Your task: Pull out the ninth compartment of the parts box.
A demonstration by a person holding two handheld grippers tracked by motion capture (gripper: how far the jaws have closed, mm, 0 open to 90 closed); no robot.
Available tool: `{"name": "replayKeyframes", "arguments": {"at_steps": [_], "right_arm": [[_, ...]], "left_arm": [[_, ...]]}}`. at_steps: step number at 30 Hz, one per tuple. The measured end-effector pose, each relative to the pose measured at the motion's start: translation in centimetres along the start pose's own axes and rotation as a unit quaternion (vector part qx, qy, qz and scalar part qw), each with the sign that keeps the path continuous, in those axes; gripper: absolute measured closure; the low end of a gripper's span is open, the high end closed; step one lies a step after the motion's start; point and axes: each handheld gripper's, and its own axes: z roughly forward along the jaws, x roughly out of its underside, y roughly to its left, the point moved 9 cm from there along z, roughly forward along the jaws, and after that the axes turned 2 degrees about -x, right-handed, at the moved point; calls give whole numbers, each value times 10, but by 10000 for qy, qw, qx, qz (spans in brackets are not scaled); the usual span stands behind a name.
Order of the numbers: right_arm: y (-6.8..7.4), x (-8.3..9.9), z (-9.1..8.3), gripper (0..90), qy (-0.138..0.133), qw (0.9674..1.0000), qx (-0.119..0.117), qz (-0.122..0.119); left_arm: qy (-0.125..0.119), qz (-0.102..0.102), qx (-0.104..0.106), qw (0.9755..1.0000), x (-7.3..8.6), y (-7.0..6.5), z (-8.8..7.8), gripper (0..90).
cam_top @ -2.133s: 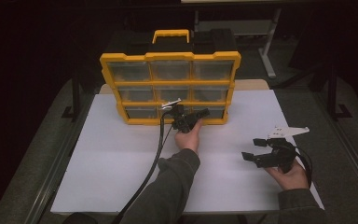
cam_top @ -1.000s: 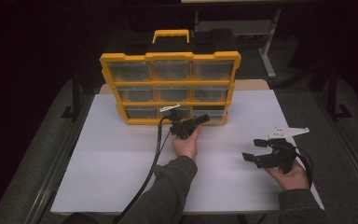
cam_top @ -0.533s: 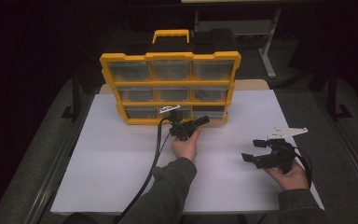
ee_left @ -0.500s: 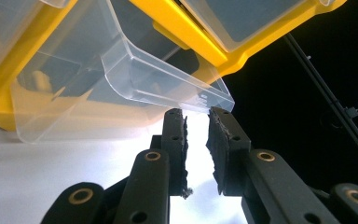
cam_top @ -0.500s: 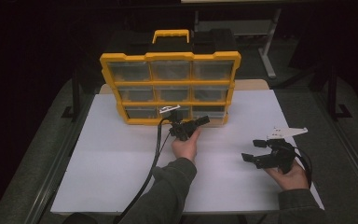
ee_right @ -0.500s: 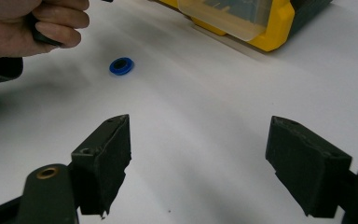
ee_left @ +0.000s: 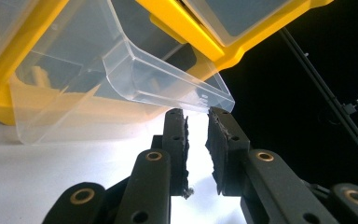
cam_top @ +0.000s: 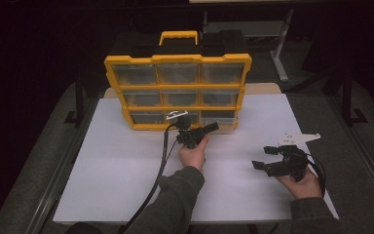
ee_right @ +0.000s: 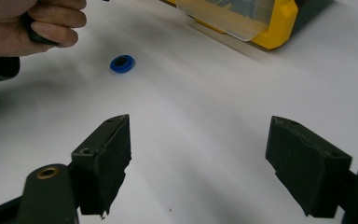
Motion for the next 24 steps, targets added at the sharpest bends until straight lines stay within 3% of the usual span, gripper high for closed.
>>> {"name": "replayKeyframes", "arguments": {"at_steps": [4, 8, 11, 15, 18, 24], "right_arm": [[0, 0, 0, 209, 4, 10000, -13, 5], [0, 0, -1, 209, -16, 10000, -18, -4], [0, 0, -1, 209, -16, 10000, -29, 1], [1, 0, -1, 209, -4, 10000, -43, 22], [2, 1, -1, 209, 20, 10000, -47, 13], [2, 1, 1, 209, 33, 10000, -69, -25]], "left_arm": [[130, 172, -110, 9997, 2, 2, -1, 737], [312, 513, -135, 9981, 6, -4, -5, 717], [414, 915, -139, 9948, 7, -11, -9, 713], [609, 1373, -147, 9886, 3, -14, -17, 707], [694, 1872, -71, 9798, -5, -17, -23, 702], [1043, 2691, 4, 9575, -18, -25, -28, 698]]}}
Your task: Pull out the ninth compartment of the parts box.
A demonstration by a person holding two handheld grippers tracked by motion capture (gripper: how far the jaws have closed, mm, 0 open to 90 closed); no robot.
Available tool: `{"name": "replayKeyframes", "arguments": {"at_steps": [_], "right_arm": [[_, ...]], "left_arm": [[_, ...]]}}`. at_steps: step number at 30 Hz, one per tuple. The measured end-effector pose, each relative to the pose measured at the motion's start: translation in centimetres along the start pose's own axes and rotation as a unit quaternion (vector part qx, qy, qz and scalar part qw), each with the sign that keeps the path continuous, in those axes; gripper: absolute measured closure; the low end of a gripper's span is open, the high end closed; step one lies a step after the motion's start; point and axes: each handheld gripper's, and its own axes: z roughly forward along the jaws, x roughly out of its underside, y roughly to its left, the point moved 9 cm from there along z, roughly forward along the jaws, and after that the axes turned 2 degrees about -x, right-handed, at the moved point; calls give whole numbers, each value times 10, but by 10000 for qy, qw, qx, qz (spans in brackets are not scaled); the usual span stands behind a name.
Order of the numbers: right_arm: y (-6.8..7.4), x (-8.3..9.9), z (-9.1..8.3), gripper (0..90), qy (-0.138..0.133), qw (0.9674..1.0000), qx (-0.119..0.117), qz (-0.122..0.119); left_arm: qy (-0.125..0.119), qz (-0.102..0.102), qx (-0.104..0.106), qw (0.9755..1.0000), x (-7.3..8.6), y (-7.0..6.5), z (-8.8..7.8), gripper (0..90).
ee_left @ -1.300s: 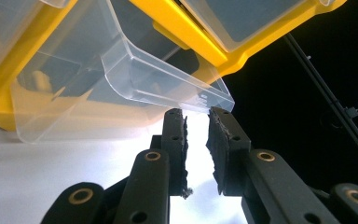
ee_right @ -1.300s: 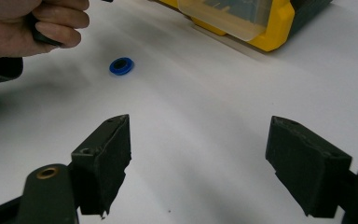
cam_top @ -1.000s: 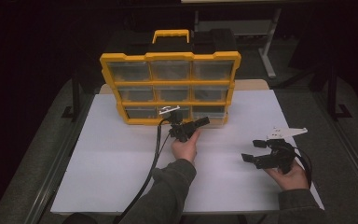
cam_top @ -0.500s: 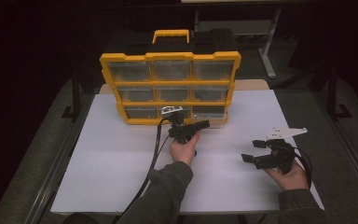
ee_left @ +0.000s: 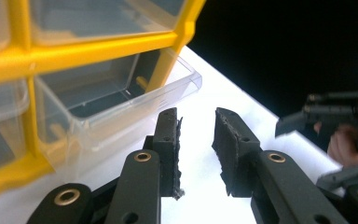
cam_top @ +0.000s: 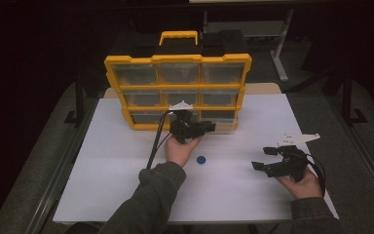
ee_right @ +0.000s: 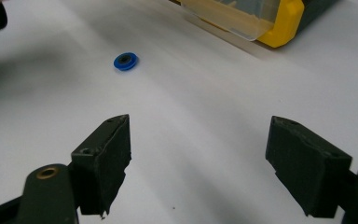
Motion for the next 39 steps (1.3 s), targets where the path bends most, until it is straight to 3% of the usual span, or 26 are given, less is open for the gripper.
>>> {"name": "replayKeyframes", "arguments": {"at_steps": [4, 7, 9, 12, 15, 16, 17, 18, 19, 23, 26, 28, 29, 31, 32, 33, 34, 35, 36, 37, 39], "right_arm": [[1, 0, 1, 208, 24, 10000, -10, 13], [1, 0, 1, 208, 37, 10000, -25, 13], [1, 1, 2, 207, 50, 10000, -32, -2], [2, 1, 2, 207, 78, 10000, -48, 23], [2, 1, 2, 207, 75, 10000, -59, 11], [2, 1, 2, 207, 75, 10000, -60, 18], [2, 1, 2, 207, 79, 9999, -69, 17], [2, 2, 2, 206, 78, 9999, -74, 9], [2, 2, 2, 206, 78, 9999, -74, 9], [2, 2, 2, 206, 69, 9999, -81, 21], [3, 1, 2, 206, 70, 9999, -92, 28], [3, 2, 3, 206, 83, 9999, -91, -21], [3, 2, 3, 206, 83, 9999, -91, -21], [4, 2, 3, 207, 100, 9999, -100, -57], [4, 2, 3, 207, 100, 9999, -100, -57], [4, 2, 3, 207, 102, 9999, -102, -48], [4, 2, 3, 206, 103, 9999, -103, -50], [4, 2, 3, 206, 107, 9999, -101, -51], [5, 2, 3, 206, 107, 9999, -100, -53], [5, 2, 3, 206, 106, 9999, -101, -63], [5, 2, 4, 206, 111, 9999, -110, -69]], "left_arm": [[262, 457, 115, 9985, -11, 2, -1, 699], [458, 821, 173, 9954, -20, 1, -1, 693], [620, 1167, 189, 9910, -25, 1, 0, 689], [865, 1513, 199, 9845, -28, 3, 3, 676], [1049, 1697, 185, 9797, -29, 5, 7, 668], [1071, 1700, 207, 9794, -29, 4, 9, 663], [1146, 1834, 180, 9762, -30, 6, 12, 660], [1146, 1834, 180, 9762, -30, 6, 12, 658], [1178, 1890, 196, 9747, -30, 6, 13, 658], [1346, 2185, 132, 9664, -31, 9, 19, 633], [1348, 2203, 105, 9660, -31, 12, 23, 632], [1441, 2315, 77, 9621, -30, 15, 24, 619], [1442, 2324, 80, 9618, -30, 16, 25, 619], [1510, 2412, 42, 9586, -27, 17, 27, 609], [1510, 2412, 42, 9586, -27, 17, 27, 610], [1602, 2535, 15, 9540, -27, 19, 27, 610], [1521, 2447, 12, 9576, -27, 16, 28, 611], [1570, 2537, 35, 9545, -26, 17, 28, 615], [1558, 2512, 41, 9553, -26, 16, 29, 615], [1495, 2421, 36, 9587, -26, 15, 31, 615], [1532, 2441, 26, 9576, -25, 16, 33, 614]]}}
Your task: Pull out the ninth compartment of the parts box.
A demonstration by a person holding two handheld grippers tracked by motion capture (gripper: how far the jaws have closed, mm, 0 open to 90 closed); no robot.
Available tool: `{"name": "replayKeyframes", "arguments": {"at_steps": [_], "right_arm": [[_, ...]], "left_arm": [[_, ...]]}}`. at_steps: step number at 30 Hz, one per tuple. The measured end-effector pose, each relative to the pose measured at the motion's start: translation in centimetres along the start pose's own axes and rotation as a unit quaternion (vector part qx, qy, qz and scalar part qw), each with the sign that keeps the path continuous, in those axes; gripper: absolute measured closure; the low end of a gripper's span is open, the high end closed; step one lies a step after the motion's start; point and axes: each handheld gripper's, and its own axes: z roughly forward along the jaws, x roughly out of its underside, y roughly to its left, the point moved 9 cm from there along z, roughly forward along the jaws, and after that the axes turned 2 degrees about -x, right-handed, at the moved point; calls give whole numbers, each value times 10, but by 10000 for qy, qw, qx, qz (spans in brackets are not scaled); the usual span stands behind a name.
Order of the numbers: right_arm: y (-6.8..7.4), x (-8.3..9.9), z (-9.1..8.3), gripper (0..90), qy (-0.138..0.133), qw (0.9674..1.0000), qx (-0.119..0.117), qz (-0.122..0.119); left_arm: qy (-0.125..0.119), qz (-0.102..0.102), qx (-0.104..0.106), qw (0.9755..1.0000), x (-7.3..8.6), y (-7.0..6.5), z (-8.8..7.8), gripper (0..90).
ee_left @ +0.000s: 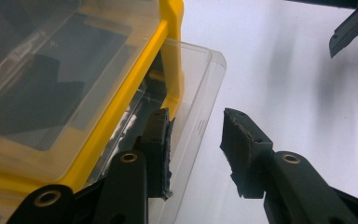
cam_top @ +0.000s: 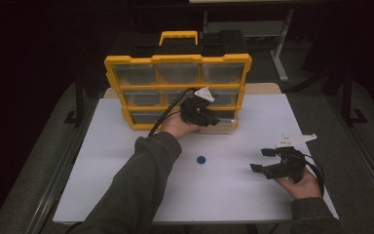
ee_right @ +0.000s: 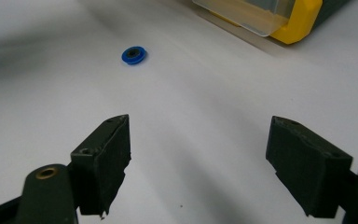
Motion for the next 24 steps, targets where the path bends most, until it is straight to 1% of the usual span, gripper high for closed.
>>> {"name": "replayKeyframes", "arguments": {"at_steps": [1, 3, 4, 5, 6, 8, 9, 10, 11, 12, 13, 24], "right_arm": [[0, 0, 0, 206, -1, 10000, -1, -3], [0, 0, 0, 206, -7, 10000, -6, -10], [0, 0, 0, 206, -8, 10000, -7, -18], [0, 0, 0, 206, -17, 10000, -4, -29], [-1, 0, 0, 206, -18, 10000, -5, -30], [-1, 0, 0, 206, -24, 10000, -13, -11], [-1, 0, 0, 206, -24, 10000, -13, -11], [0, 0, 0, 206, -23, 10000, -16, -21], [0, 0, 0, 206, -24, 10000, -17, -30], [0, 0, 0, 206, -24, 10000, -18, -32], [0, 0, 0, 206, -22, 10000, -21, -29], [0, 0, -1, 206, -27, 10000, -27, -24]], "left_arm": [[66, 107, 1, 9999, 1, 2, 0, 611], [135, 149, 8, 9998, 3, 3, 1, 610], [105, 100, 8, 9999, 3, 2, 2, 610], [31, -15, 14, 10000, 1, 0, 4, 609], [16, -10, 2, 10000, 1, -1, 6, 609], [69, 109, -23, 9999, 2, -1, 8, 608], [85, 111, -18, 9999, 3, -1, 8, 608], [62, 64, -11, 10000, 3, -1, 10, 608], [121, 103, -12, 9999, 4, 0, 10, 607], [103, 44, -13, 9999, 4, -1, 11, 606], [112, 34, -8, 9999, 5, -1, 12, 606], [133, 2, 15, 9999, 7, 1, 16, 611]]}}
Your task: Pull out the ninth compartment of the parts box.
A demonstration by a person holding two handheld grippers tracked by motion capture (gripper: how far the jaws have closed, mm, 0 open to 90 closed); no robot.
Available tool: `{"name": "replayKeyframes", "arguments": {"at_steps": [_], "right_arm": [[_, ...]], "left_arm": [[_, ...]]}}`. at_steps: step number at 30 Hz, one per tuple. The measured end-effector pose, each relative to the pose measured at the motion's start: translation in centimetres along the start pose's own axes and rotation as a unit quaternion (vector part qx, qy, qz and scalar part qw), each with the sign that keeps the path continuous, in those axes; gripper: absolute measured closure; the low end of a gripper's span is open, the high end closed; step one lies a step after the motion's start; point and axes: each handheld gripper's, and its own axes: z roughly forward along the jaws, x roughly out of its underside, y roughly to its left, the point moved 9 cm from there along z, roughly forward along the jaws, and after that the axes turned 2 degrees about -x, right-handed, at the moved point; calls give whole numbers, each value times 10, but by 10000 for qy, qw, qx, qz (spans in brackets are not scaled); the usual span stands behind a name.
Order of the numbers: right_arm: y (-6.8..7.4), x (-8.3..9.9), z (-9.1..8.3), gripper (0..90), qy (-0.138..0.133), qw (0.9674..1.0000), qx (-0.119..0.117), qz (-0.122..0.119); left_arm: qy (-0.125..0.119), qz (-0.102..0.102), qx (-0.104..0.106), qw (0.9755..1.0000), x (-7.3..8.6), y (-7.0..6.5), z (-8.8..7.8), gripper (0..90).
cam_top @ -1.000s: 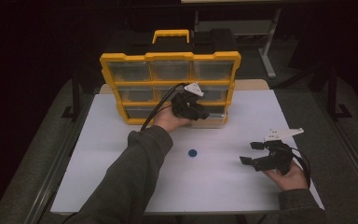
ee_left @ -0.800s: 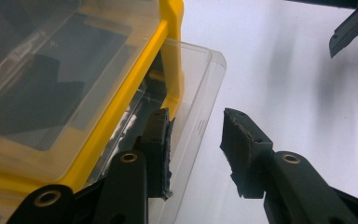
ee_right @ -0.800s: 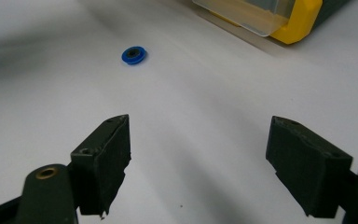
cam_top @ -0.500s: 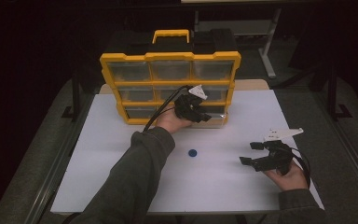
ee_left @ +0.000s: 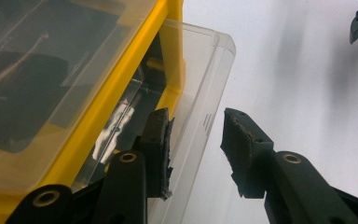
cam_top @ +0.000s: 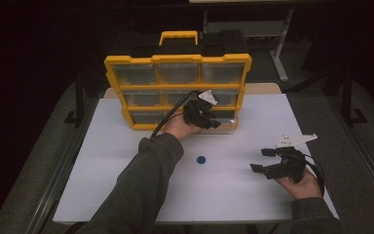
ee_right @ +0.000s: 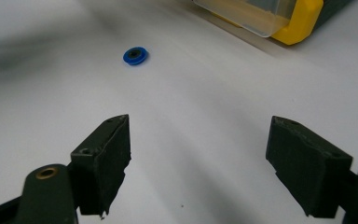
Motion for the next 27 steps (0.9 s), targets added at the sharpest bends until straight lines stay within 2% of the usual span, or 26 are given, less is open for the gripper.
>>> {"name": "replayKeyframes", "arguments": {"at_steps": [3, 6, 12, 16, 19, 27], "right_arm": [[0, 0, 0, 206, 0, 10000, -3, 15], [0, 0, 0, 206, 3, 10000, -6, 1], [1, 0, 1, 206, 8, 10000, -19, -17], [0, 0, 1, 206, 11, 10000, -31, 3], [1, 1, 0, 206, 23, 10000, -37, 40], [1, 1, 0, 206, 6, 10000, -42, 32]], "left_arm": [[66, 60, 22, 10000, 2, 0, 1, 605], [42, 8, 16, 10000, 2, 0, 2, 601], [162, 54, -4, 9999, 6, 2, 5, 600], [160, -123, 29, 9998, 8, 0, 11, 601], [199, -111, 15, 9997, 9, -1, 13, 607], [233, -78, 10, 9997, 10, -1, 13, 667]]}}
